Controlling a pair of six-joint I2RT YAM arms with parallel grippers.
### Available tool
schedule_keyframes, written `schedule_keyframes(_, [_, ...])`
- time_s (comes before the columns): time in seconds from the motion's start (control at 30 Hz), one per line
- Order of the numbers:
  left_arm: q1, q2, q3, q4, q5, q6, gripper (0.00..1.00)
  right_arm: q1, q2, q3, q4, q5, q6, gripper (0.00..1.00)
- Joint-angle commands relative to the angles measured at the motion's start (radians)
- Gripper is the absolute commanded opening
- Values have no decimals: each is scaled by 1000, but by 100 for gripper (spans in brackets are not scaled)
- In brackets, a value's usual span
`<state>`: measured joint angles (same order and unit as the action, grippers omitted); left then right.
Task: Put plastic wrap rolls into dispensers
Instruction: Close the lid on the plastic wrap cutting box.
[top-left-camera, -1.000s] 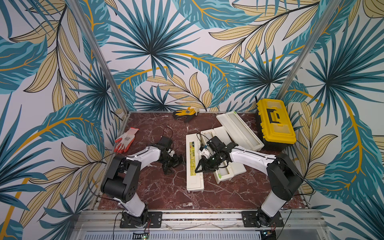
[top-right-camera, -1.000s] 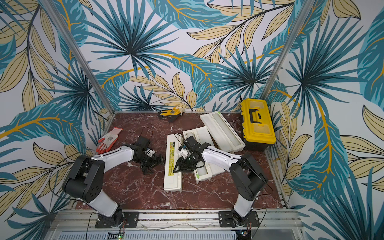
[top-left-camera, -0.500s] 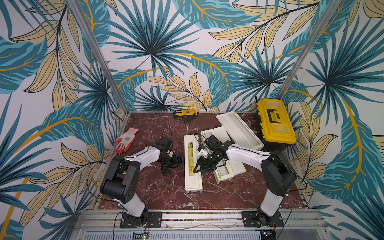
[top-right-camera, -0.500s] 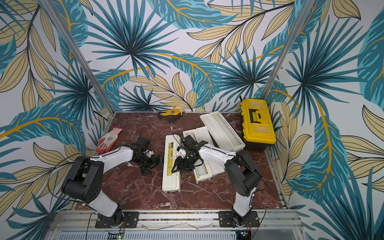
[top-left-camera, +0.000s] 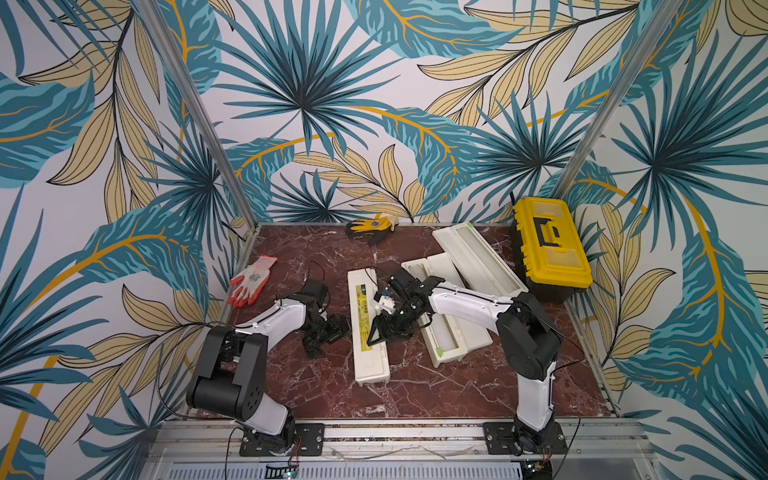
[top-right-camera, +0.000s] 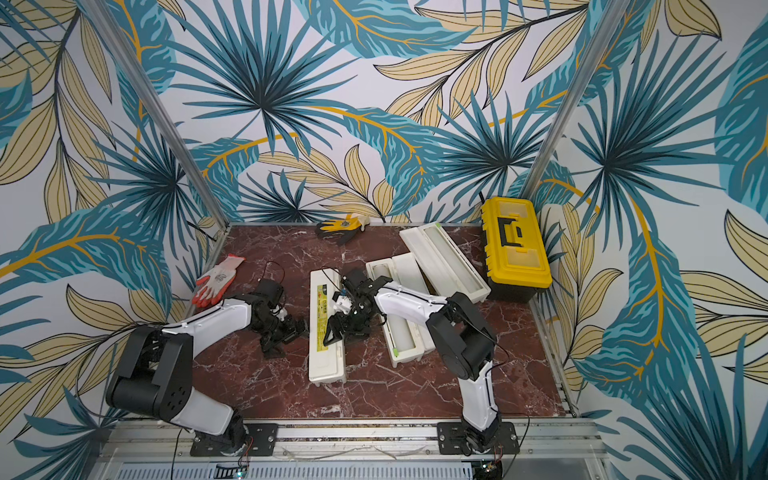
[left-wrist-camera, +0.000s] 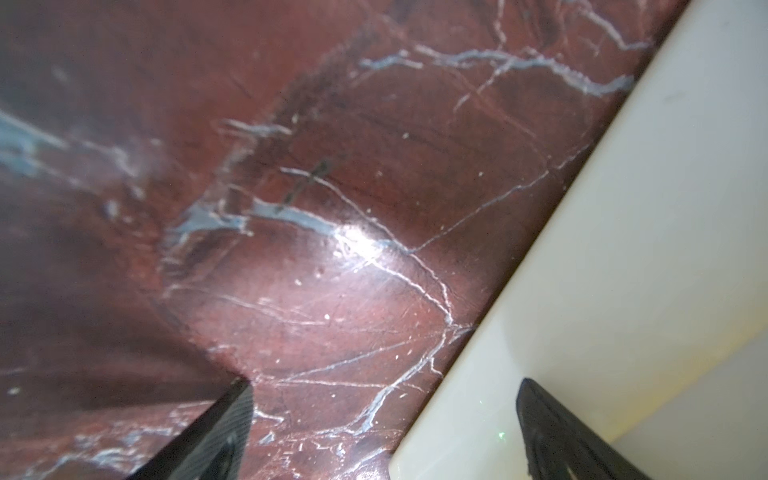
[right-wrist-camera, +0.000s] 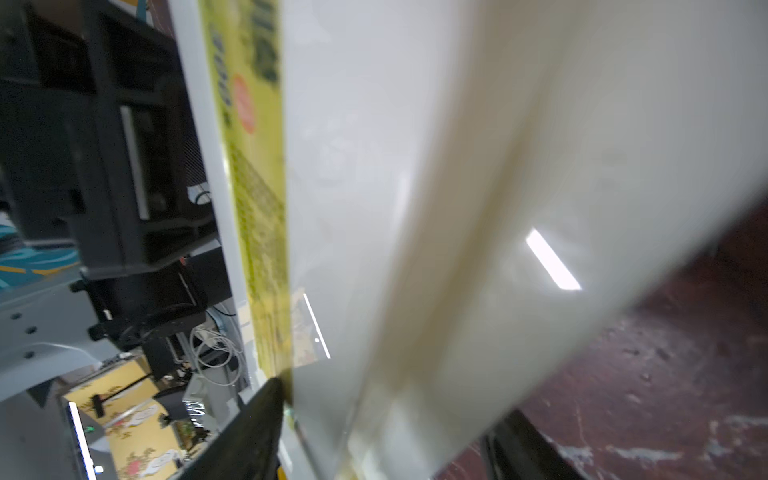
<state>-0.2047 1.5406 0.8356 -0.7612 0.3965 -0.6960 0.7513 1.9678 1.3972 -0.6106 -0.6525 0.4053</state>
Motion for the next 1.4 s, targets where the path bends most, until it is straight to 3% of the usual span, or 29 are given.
schedule_keyframes(0.0, [-10, 61, -23, 10, -10, 32, 100, 22, 2, -91, -22, 198, -20, 84])
schedule_keyframes(0.1, [-10, 71, -17, 10, -12, 37, 100, 22, -43, -149, 18, 188, -17, 93])
schedule_keyframes(0.27, [-10, 93, -13, 10, -7, 44, 100, 22, -58, -229, 63, 151, -23, 92])
schedule_keyframes(0.4, [-10, 99, -15, 8, -5, 44, 100, 22, -38, -267, 51, 128, -30, 84])
schedule_keyframes(0.6, [-10, 111, -14, 9, -2, 43, 100, 22, -3, -328, 26, 86, -22, 60])
schedule_keyframes(0.73, [-10, 112, -13, 8, -10, 40, 100, 22, 11, -321, -12, 81, -45, 57])
schedule_keyframes(0.8, [-10, 112, -9, 8, -12, 38, 100, 22, 17, -289, -43, 89, -62, 60])
schedule_keyframes(0.9, [-9, 108, 2, 9, -17, 36, 100, 17, -34, -238, -53, 150, -64, 78])
schedule_keyframes(1.0, [-10, 107, 26, 3, -32, 42, 100, -13, -84, -160, -59, 206, -56, 86])
schedule_keyframes(1.13, [-9, 113, 58, -4, -62, 53, 100, -65, -94, -46, -42, 201, -64, 92])
schedule_keyframes(1.37, [13, 136, 137, -4, -95, 84, 100, -132, 35, 132, 60, 159, -40, 95])
